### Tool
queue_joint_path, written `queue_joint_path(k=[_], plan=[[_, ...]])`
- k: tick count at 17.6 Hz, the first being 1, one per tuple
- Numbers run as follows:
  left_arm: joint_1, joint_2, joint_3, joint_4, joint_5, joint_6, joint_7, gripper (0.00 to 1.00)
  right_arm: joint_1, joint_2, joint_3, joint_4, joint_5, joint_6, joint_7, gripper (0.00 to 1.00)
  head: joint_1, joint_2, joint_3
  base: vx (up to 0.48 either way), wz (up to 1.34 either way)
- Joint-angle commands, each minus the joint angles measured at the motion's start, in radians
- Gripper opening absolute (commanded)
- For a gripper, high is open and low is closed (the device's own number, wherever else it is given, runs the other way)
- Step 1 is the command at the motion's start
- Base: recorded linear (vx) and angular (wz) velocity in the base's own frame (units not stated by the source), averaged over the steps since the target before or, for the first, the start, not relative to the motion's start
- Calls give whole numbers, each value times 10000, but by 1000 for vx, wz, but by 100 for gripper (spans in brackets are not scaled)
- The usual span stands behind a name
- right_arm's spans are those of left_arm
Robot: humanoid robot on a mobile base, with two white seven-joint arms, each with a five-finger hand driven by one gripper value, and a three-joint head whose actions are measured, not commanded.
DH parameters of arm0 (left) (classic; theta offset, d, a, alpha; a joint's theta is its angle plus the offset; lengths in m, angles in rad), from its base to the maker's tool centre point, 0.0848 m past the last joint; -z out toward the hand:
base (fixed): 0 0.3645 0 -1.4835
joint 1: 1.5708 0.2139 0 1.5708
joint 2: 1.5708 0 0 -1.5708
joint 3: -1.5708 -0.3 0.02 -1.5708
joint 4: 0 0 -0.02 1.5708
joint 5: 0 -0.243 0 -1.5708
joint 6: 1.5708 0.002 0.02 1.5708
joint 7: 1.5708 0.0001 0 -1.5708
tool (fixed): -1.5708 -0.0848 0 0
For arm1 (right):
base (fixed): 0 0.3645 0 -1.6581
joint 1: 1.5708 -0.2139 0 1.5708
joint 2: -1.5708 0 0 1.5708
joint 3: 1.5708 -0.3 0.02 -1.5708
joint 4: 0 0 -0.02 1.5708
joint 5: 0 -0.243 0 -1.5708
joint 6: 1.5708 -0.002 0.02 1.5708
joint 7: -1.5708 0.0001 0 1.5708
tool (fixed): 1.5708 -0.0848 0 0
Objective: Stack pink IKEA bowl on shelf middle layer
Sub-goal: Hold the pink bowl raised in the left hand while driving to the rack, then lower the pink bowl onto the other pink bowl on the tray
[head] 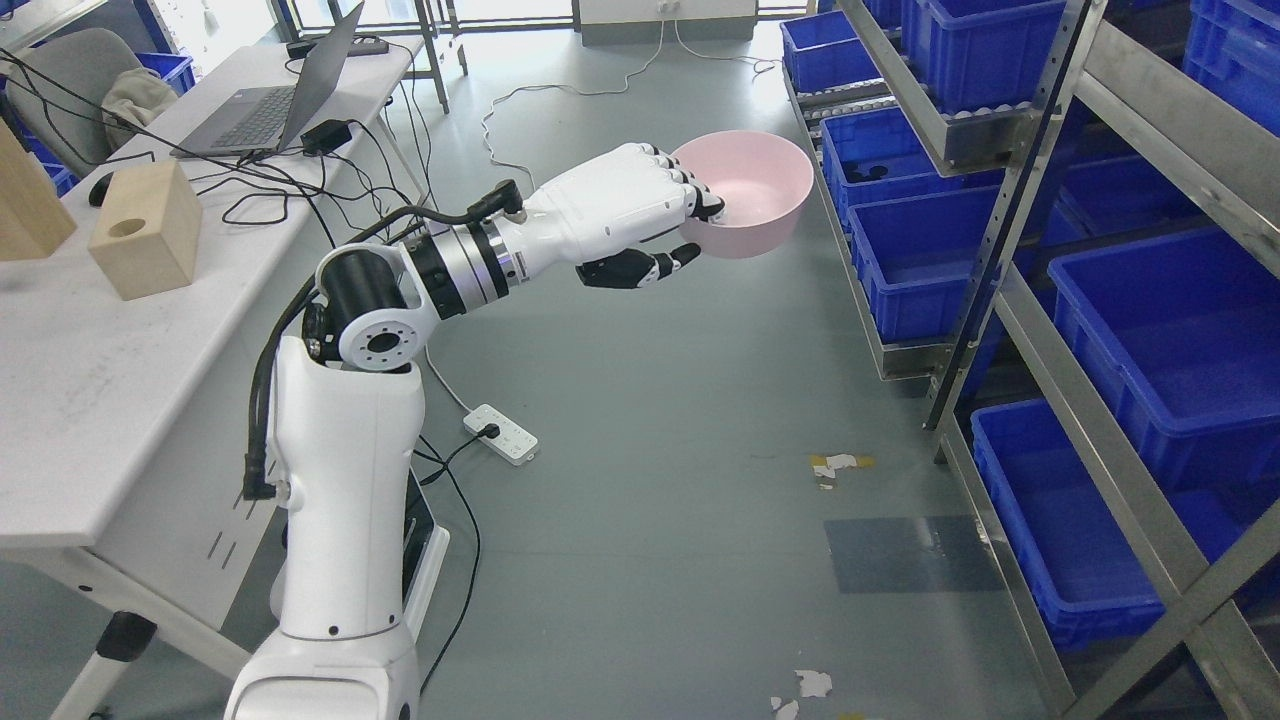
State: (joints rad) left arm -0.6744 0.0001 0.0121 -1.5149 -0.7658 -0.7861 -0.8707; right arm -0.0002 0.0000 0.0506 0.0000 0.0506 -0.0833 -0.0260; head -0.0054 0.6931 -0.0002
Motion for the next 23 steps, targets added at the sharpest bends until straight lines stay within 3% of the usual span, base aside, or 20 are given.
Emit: queue_joint_path(k=[1, 8, 19, 23], plan=[[-358, 174, -550, 576, -104, 7, 10, 3, 217, -175, 0, -175, 0, 4, -1, 100, 0, 0, 0, 1, -98], [-312, 174, -566, 469, -103, 7, 10, 3, 217, -175, 0, -175, 0, 4, -1, 100, 0, 0, 0, -4, -309], [-434, 174, -612, 484, -58, 7, 40, 3, 217, -175, 0, -175, 0, 4, -1, 100, 0, 0, 0, 14, -908], [-1535, 174, -368, 514, -134, 7, 10, 3, 217, -175, 0, -175, 0, 4, -1, 100, 0, 0, 0, 15, -582]])
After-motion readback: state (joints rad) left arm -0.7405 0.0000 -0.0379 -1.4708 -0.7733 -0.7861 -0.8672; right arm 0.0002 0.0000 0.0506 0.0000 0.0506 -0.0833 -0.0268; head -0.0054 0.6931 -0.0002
